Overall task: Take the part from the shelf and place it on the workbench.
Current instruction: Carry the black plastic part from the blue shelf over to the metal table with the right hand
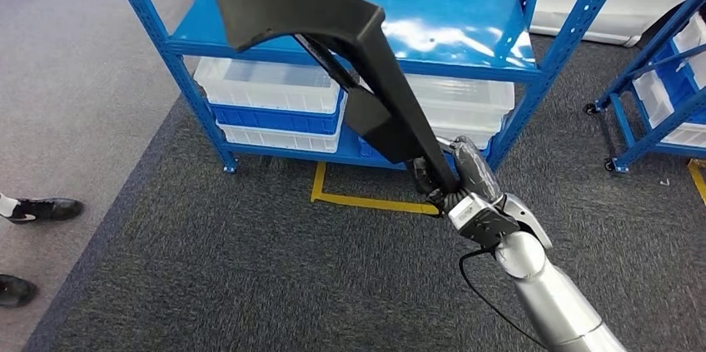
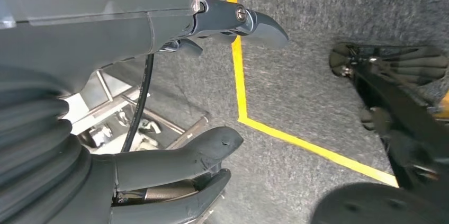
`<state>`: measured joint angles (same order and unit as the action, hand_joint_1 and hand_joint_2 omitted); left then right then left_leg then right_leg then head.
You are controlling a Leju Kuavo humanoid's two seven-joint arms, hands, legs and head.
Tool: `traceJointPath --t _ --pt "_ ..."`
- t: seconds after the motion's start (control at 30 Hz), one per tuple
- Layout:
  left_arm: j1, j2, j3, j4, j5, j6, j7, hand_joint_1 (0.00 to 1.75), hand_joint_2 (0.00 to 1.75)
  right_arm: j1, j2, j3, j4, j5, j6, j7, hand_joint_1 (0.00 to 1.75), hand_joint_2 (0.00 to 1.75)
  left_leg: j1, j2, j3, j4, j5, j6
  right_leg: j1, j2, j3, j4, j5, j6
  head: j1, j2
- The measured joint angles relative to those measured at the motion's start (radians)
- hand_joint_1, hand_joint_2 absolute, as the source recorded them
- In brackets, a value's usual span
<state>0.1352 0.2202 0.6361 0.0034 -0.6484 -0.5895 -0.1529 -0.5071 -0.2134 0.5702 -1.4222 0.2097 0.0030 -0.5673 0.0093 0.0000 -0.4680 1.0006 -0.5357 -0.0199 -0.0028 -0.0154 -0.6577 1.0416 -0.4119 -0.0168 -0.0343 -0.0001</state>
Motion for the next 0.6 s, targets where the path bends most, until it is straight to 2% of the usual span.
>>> traceJointPath --t 0.07,0.1,0.13,0.17,0.2,0.23,0.27,0.3,0.33,0.37,0.4,0.43,0.47,0.5,0.57,0.6 --pt "-0.003 0.004 -0.002 0.000 -0.008 -0.003 0.000 0.00 1.75 -0.003 0.008 0.004 0.001 0.000 0.002 0.001 1.75 1.75 0.001 0.001 -0.012 -0.010 0.014 0.014 0.000 0.002 -0.007 -0.003 0.011 0.009 0.000 0.000" --pt "-0.004 0.006 -0.003 0.000 -0.010 -0.004 0.000 0.00 1.75 -0.005 0.010 0.007 0.001 0.000 0.002 0.001 1.75 1.75 0.003 0.003 -0.020 -0.013 0.025 0.023 0.000 0.005 -0.014 0.007 -0.006 0.015 0.001 0.000" --pt "-0.006 0.006 -0.004 0.000 -0.011 -0.004 0.001 0.00 1.75 -0.005 0.012 0.010 0.002 0.000 0.002 0.001 1.75 1.75 0.005 0.006 -0.031 -0.015 0.036 0.034 -0.001 0.008 -0.025 0.036 -0.041 0.020 0.001 0.000" --pt "-0.008 0.007 -0.004 0.000 -0.012 -0.004 0.001 0.00 1.75 -0.006 0.013 0.013 0.002 0.000 0.002 0.001 1.75 1.75 0.007 0.008 -0.041 -0.015 0.046 0.043 -0.003 0.010 -0.037 0.081 -0.090 0.025 0.002 0.000" --pt "-0.009 0.007 -0.004 0.000 -0.012 -0.004 0.001 0.00 1.75 -0.007 0.014 0.015 0.002 0.000 0.002 0.001 1.75 1.75 0.006 0.008 -0.055 -0.012 0.056 0.049 -0.004 0.011 -0.052 0.145 -0.139 0.029 0.002 0.000" --pt "-0.009 0.007 -0.004 0.000 -0.013 -0.004 0.001 0.00 1.75 -0.006 0.015 0.018 0.003 0.000 0.002 0.001 1.75 1.75 0.005 0.008 -0.070 -0.009 0.065 0.051 -0.005 0.011 -0.064 0.209 -0.173 0.032 0.002 0.000" --pt "-0.009 0.007 -0.004 0.000 -0.013 -0.004 0.001 0.00 1.75 -0.006 0.016 0.020 0.004 0.000 0.002 0.001 1.75 1.75 0.005 0.008 -0.084 -0.005 0.073 0.051 -0.006 0.011 -0.068 0.256 -0.186 0.034 0.002 0.000" --pt "-0.009 0.007 -0.004 0.000 -0.013 -0.004 0.001 0.00 1.75 -0.006 0.016 0.022 0.005 0.000 0.002 0.001 1.75 1.75 0.004 0.008 -0.099 0.000 0.081 0.051 -0.006 0.011 -0.059 0.276 -0.180 0.035 0.002 0.000" --pt "-0.009 0.007 -0.004 0.000 -0.014 -0.004 0.001 0.00 1.75 -0.007 0.017 0.024 0.006 0.000 0.002 0.001 1.75 1.75 0.004 0.008 -0.113 0.004 0.087 0.049 -0.007 0.011 -0.031 0.255 -0.156 0.033 0.002 0.000" --pt "-0.009 0.007 -0.004 0.000 -0.016 -0.006 0.000 0.00 1.75 -0.007 0.018 0.026 0.007 0.002 0.002 0.001 1.75 1.75 0.003 0.004 -0.124 0.008 0.091 0.046 -0.006 0.015 0.013 0.201 -0.128 0.028 0.002 0.000" --pt "-0.010 0.007 -0.004 0.000 -0.020 -0.009 -0.002 0.00 1.75 -0.008 0.018 0.027 0.007 0.004 0.001 0.000 1.75 1.75 0.003 0.001 -0.135 0.011 0.096 0.042 -0.005 0.027 0.064 0.130 -0.113 0.020 0.002 0.000" --pt "-0.011 0.008 -0.004 0.000 -0.026 -0.013 -0.005 0.00 1.75 -0.009 0.019 0.028 0.007 0.006 -0.001 -0.001 1.75 1.75 0.003 -0.003 -0.143 0.014 0.101 0.038 -0.004 0.040 0.110 0.058 -0.108 0.013 0.001 0.000" --pt "-0.014 0.009 -0.004 0.000 -0.033 -0.018 -0.007 0.00 1.75 -0.009 0.019 0.029 0.007 0.010 -0.003 -0.003 1.75 1.75 0.003 -0.008 -0.148 0.014 0.108 0.032 -0.003 0.052 0.141 0.005 -0.113 0.007 0.001 0.000" --pt "-0.016 0.012 -0.004 0.000 -0.042 -0.024 -0.011 0.00 1.75 -0.008 0.019 0.030 0.007 0.013 -0.005 -0.005 1.75 1.75 0.005 -0.011 -0.153 0.012 0.117 0.025 -0.001 0.057 0.157 -0.025 -0.121 0.004 0.001 0.000" --pt "-0.018 0.019 -0.005 0.000 -0.064 -0.035 -0.018 0.00 1.75 -0.007 0.019 0.033 0.008 0.017 -0.007 -0.008 1.75 1.75 0.008 -0.022 -0.161 0.009 0.129 0.010 0.000 0.041 0.159 -0.047 -0.115 0.000 0.002 0.000" --pt "-0.017 0.024 -0.006 0.000 -0.076 -0.041 -0.022 0.00 1.75 -0.006 0.021 0.036 0.008 0.020 -0.010 -0.008 1.75 1.75 0.008 -0.023 -0.168 0.016 0.122 0.004 -0.003 0.030 0.159 -0.055 -0.109 -0.003 0.002 0.000"
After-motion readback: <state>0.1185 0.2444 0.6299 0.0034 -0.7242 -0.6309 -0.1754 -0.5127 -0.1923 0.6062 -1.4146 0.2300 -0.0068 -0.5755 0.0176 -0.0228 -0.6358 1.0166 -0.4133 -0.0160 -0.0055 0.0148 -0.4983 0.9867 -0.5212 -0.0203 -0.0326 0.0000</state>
